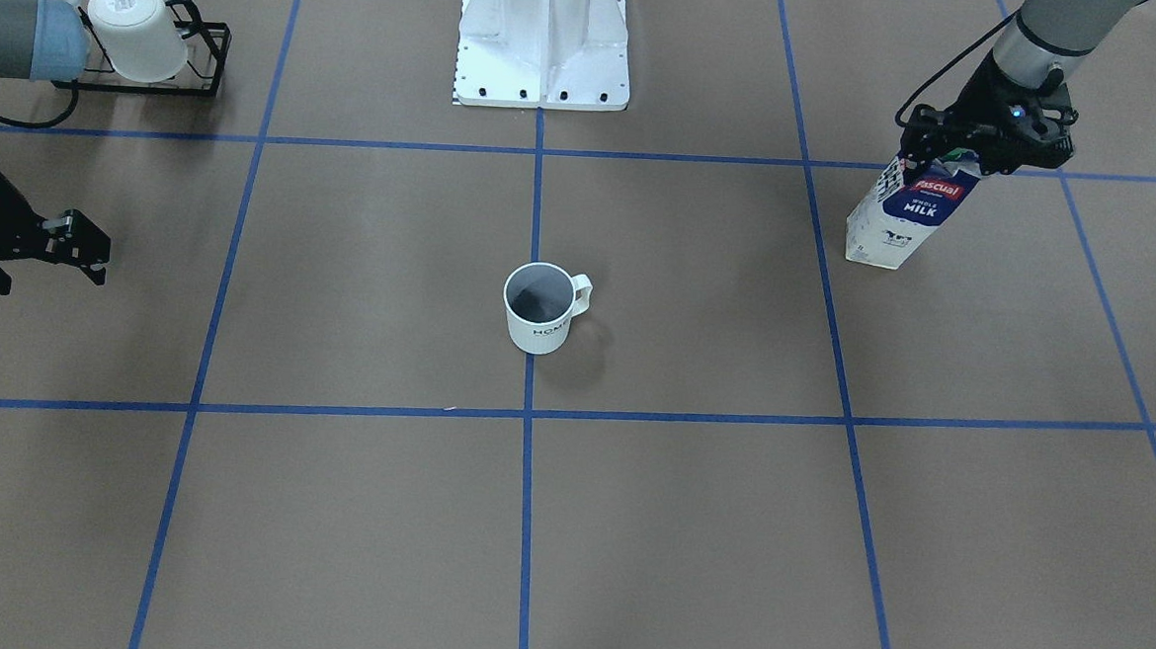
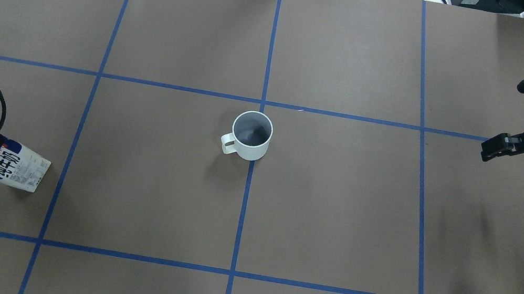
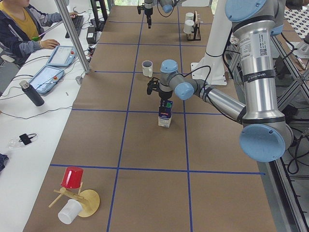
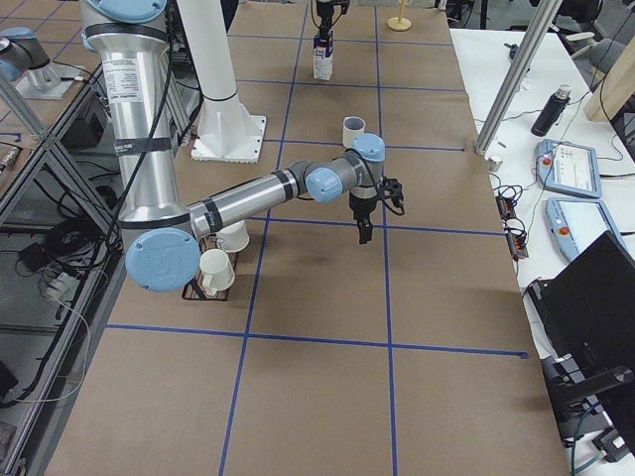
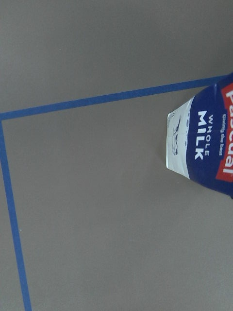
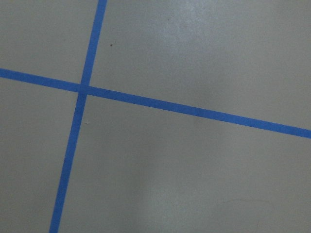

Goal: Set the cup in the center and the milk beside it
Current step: 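Carry the milk carton with the left gripper beside the mug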

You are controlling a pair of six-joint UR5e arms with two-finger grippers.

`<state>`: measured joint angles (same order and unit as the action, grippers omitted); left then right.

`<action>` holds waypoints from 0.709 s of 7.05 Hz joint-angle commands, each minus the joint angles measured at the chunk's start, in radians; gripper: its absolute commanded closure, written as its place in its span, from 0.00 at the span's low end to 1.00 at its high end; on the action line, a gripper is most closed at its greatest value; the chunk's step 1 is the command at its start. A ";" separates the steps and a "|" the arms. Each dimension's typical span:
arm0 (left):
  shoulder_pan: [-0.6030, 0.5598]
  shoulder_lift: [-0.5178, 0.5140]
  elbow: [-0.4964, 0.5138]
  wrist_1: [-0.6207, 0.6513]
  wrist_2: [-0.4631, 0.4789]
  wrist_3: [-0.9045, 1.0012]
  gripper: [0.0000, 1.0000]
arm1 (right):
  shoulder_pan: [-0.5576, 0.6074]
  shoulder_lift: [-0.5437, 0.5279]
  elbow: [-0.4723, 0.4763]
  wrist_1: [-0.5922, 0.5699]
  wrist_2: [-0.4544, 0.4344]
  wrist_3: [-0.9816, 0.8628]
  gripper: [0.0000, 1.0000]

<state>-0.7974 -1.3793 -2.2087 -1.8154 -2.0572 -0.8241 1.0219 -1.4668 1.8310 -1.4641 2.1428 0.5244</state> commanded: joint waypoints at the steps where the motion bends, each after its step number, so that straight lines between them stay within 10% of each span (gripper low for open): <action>1: -0.055 -0.026 -0.022 0.004 -0.084 -0.004 0.59 | 0.064 -0.019 0.008 -0.001 0.055 -0.010 0.00; 5: -0.080 -0.683 0.189 0.556 -0.080 -0.024 0.59 | 0.320 -0.176 -0.021 -0.015 0.127 -0.314 0.00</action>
<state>-0.8782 -1.8579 -2.1221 -1.3892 -2.1366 -0.8375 1.2677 -1.5989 1.8250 -1.4762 2.2666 0.2981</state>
